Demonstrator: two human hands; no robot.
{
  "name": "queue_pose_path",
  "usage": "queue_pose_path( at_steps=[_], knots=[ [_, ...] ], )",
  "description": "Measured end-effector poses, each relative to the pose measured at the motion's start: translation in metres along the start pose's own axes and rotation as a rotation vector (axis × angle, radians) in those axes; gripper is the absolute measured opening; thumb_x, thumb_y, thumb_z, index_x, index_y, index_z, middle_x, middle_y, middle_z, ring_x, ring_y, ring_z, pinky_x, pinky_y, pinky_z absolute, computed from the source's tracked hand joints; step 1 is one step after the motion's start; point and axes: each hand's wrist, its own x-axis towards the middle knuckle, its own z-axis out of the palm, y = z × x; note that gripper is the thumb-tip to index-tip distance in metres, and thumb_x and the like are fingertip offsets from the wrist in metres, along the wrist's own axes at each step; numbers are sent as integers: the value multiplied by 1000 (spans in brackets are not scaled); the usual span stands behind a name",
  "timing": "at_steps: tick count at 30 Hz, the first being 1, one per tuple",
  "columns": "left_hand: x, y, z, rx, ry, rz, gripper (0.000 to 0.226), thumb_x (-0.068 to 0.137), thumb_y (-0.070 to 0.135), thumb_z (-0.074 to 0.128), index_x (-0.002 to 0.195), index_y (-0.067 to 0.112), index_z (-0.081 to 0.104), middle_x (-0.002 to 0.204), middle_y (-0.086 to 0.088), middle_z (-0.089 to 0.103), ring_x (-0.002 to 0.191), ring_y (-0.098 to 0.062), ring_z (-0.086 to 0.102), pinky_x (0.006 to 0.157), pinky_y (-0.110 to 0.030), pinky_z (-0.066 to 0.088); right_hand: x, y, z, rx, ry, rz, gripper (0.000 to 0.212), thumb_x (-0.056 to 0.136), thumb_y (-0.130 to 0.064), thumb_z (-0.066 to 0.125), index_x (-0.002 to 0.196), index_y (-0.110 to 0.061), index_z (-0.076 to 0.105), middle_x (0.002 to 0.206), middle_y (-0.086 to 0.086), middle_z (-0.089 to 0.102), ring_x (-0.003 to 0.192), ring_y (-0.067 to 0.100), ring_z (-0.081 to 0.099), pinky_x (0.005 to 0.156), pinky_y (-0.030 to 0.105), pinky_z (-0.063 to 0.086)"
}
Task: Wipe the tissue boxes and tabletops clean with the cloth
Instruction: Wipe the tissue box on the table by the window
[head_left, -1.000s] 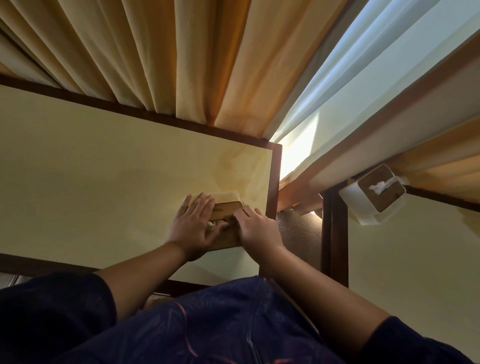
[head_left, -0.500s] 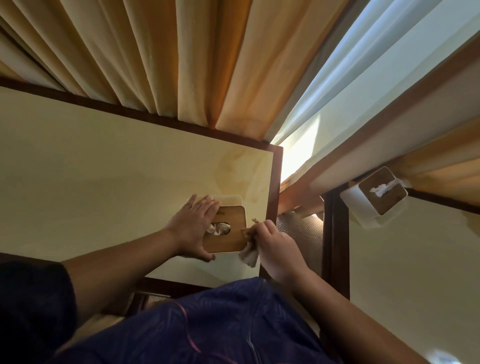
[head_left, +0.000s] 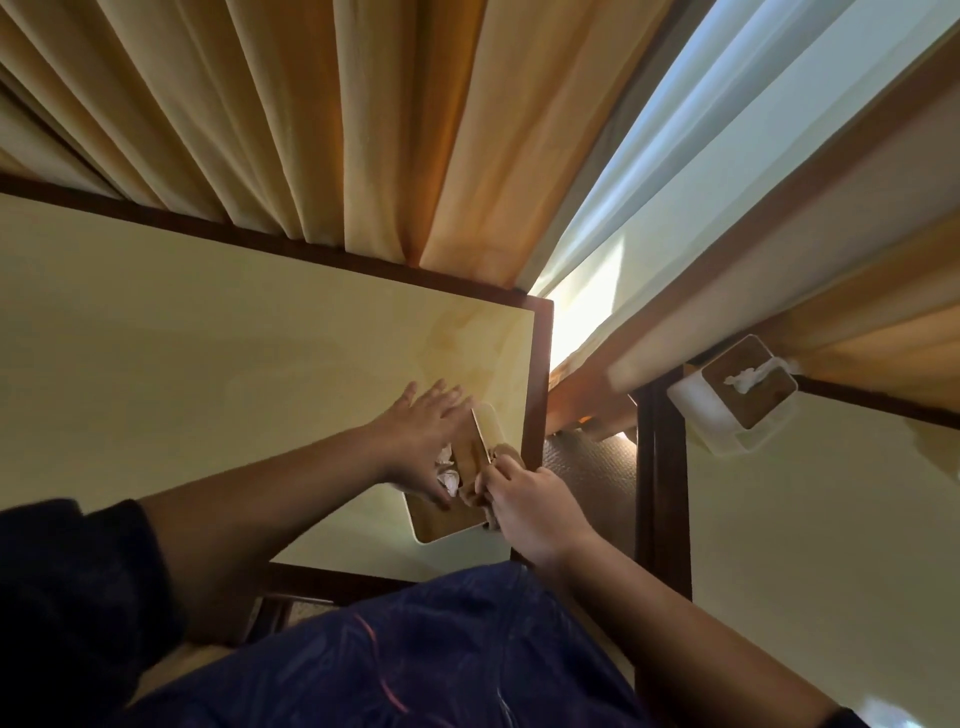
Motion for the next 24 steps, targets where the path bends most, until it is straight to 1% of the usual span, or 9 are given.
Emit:
queue_pose_path(
  at_steps=[3, 6, 8, 11, 15, 17, 19, 21, 24],
  knots=[
    [-10, 12, 31, -275, 234, -233, 103, 97, 65, 48, 165, 9, -5, 174, -9, -4, 160, -26, -10, 129, -42, -7, -3, -4, 11, -25, 60, 51, 20, 93, -23, 74, 112, -22, 69, 110, -3, 68, 84, 22, 71, 70, 36, 55],
    [-14, 23, 65, -343, 379, -318, 93, 99, 66, 24, 165, 8, -5, 174, -11, -6, 159, -24, -15, 128, -39, -10, -6, -10, 11, -4, 136, 111, 15, 86, -24, 83, 97, -24, 72, 97, -7, 72, 67, 17, 68, 57, 29, 47],
    [-10, 27, 79, -372, 468, -338, 89, 98, 63, 17, 165, 7, 2, 174, -11, 0, 160, -24, -11, 129, -40, -8, -7, -12, 11, -2, 147, 132, 11, 88, -23, 80, 96, -24, 73, 98, -7, 73, 68, 16, 69, 59, 26, 43],
    [-4, 27, 85, -384, 600, -339, 75, 104, 51, 20, 163, 4, 21, 171, -14, 19, 160, -27, 6, 129, -41, 0, -5, -14, 6, -11, 70, 147, 10, 98, -28, 69, 107, -25, 74, 107, -7, 72, 80, 17, 71, 68, 29, 49],
    [-1, 24, 89, -349, 608, -332, 68, 107, 43, 23, 161, 1, 26, 168, -17, 26, 159, -30, 14, 129, -42, 4, 22, -19, -16, 45, -17, 252, 18, 103, -31, 60, 104, -20, 75, 96, -4, 69, 78, 19, 64, 75, 35, 56],
    [-1, 25, 88, -345, 599, -332, 70, 106, 44, 15, 161, 1, 24, 169, -16, 24, 160, -29, 11, 128, -41, 1, 42, -22, -29, -2, -15, 297, 17, 101, -20, 59, 102, -18, 76, 92, 0, 70, 78, 23, 66, 74, 35, 56],
    [-2, 27, 86, -353, 573, -331, 70, 107, 44, 8, 164, 3, 15, 172, -13, 15, 161, -26, 0, 128, -39, -6, 64, -23, -41, -20, -2, 343, 19, 99, -11, 60, 102, -19, 77, 92, 3, 73, 82, 28, 70, 72, 35, 57],
    [-4, 26, 87, -351, 569, -324, 68, 108, 44, 8, 165, 6, 11, 173, -9, 9, 161, -22, -6, 128, -36, -10, 86, -24, -51, -23, -13, 377, 17, 99, -9, 63, 106, -19, 76, 96, 3, 73, 85, 28, 70, 70, 34, 55],
    [-5, 19, 84, -375, 602, -292, 66, 109, 43, 15, 164, 7, 18, 173, -9, 15, 161, -21, -1, 128, -35, -8, 107, -27, -58, -27, 17, 376, 17, 100, -8, 63, 107, -18, 75, 94, 2, 71, 80, 26, 67, 67, 32, 51]
  ],
)
